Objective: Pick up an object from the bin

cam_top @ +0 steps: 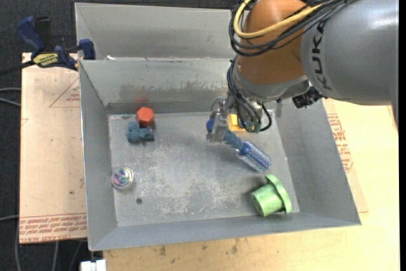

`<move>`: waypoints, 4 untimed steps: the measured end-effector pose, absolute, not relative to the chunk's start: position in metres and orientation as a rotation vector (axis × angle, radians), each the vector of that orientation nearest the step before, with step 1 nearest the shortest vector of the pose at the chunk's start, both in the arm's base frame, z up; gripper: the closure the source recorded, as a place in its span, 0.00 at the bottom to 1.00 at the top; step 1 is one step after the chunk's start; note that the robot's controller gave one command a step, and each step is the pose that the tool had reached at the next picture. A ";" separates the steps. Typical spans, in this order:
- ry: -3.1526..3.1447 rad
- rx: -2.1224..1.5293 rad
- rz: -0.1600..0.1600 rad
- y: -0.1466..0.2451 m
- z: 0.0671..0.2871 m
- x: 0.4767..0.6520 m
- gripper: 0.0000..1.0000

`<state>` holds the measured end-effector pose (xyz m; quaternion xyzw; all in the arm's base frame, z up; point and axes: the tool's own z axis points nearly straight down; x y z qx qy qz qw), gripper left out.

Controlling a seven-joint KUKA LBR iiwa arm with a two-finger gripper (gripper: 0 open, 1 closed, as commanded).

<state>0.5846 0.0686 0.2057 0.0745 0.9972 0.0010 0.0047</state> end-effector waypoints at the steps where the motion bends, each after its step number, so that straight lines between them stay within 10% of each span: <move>1: 3.130 0.235 0.002 0.068 0.201 0.584 0.00; 2: 3.148 0.061 -0.001 0.051 0.068 0.563 0.00; 3: 3.140 0.061 0.003 0.052 0.073 0.566 1.00; 4: 3.133 0.035 0.005 0.081 0.215 0.560 1.00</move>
Offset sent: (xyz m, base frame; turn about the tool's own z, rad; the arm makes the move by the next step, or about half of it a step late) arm 0.0000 0.0000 0.0000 0.0000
